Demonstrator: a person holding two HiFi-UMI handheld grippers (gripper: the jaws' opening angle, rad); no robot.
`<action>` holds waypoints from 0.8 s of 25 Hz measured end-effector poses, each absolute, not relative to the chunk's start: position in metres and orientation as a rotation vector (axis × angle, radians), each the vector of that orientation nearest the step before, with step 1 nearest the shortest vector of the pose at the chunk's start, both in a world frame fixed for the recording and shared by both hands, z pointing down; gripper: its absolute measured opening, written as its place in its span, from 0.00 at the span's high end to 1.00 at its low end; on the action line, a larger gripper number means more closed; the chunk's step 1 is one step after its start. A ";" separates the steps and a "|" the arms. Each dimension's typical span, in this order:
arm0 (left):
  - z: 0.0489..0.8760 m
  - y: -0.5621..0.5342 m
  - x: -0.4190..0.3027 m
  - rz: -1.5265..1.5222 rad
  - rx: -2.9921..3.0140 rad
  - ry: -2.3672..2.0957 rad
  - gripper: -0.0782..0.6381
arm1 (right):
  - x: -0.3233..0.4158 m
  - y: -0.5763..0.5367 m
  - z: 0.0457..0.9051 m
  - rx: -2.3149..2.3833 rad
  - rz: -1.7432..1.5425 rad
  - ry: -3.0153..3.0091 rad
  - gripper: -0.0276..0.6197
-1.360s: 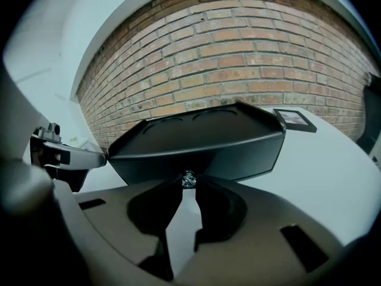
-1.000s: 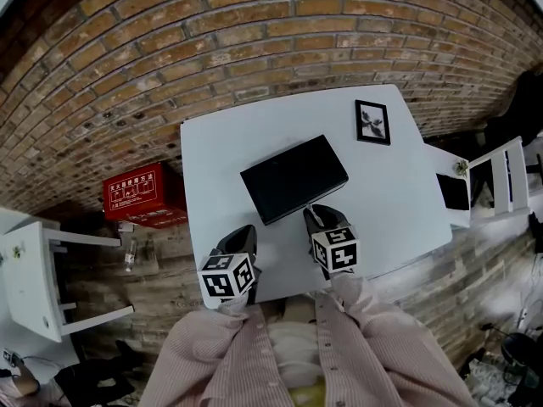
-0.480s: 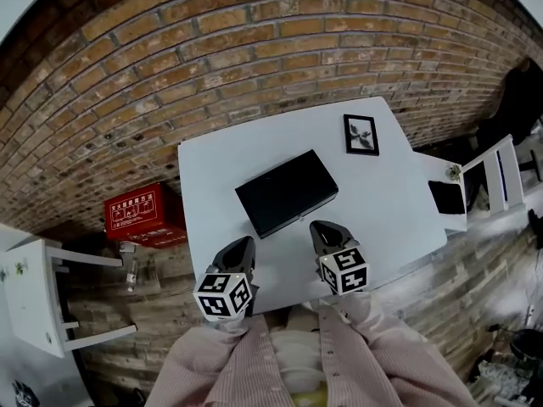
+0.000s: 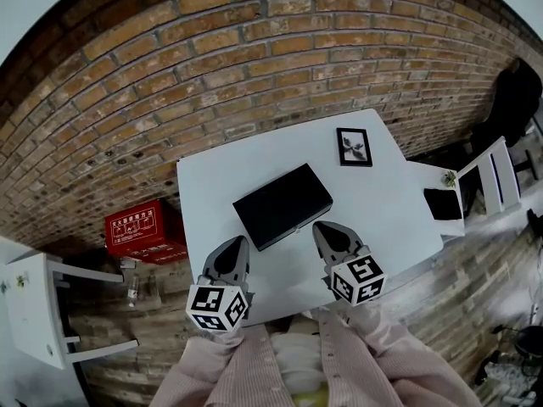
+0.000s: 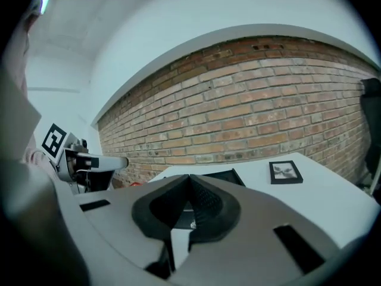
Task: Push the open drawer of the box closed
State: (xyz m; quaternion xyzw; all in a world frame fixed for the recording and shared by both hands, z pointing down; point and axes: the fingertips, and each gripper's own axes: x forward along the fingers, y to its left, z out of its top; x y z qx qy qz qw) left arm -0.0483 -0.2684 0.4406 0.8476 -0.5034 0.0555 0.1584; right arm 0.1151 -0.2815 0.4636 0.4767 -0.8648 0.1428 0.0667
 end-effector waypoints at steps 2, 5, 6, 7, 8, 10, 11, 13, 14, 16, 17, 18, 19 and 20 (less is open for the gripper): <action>0.432 -0.270 -0.050 0.143 2.441 -1.457 0.90 | 0.116 -0.283 0.450 1.448 0.404 -2.642 0.95; 0.422 -0.273 -0.054 0.122 2.450 -1.481 0.90 | 0.118 -0.286 0.433 1.465 0.349 -2.675 0.95; 0.419 -0.274 -0.056 0.115 2.449 -1.490 0.90 | 0.118 -0.287 0.428 1.471 0.330 -2.681 0.95; 0.416 -0.275 -0.058 0.108 2.448 -1.501 0.90 | 0.119 -0.288 0.424 1.478 0.313 -2.687 0.95; 0.413 -0.276 -0.060 0.100 2.448 -1.515 0.90 | 0.120 -0.289 0.420 1.486 0.301 -2.694 0.95; 0.407 -0.277 -0.065 0.089 2.450 -1.551 0.90 | 0.122 -0.290 0.413 1.504 0.287 -2.712 0.95; 0.404 -0.278 -0.067 0.087 2.450 -1.570 0.90 | 0.123 -0.291 0.410 1.513 0.281 -2.721 0.95; 0.400 -0.279 -0.072 0.090 2.452 -1.603 0.90 | 0.125 -0.292 0.402 1.534 0.269 -2.735 0.95; 0.399 -0.279 -0.074 0.093 2.454 -1.612 0.90 | 0.125 -0.292 0.398 1.546 0.260 -2.741 0.95; 0.395 -0.280 -0.077 0.091 2.460 -1.622 0.90 | 0.127 -0.293 0.391 1.564 0.237 -2.747 0.95; 0.394 -0.280 -0.077 0.087 2.461 -1.627 0.90 | 0.128 -0.293 0.388 1.571 0.231 -2.750 0.95; 0.393 -0.280 -0.078 0.084 2.462 -1.631 0.90 | 0.129 -0.293 0.386 1.579 0.229 -2.753 0.95; 0.392 -0.280 -0.079 0.083 2.463 -1.635 0.90 | 0.130 -0.293 0.385 1.586 0.228 -2.756 0.95; 0.392 -0.279 -0.079 0.085 2.463 -1.639 0.90 | 0.132 -0.293 0.384 1.591 0.226 -2.756 0.95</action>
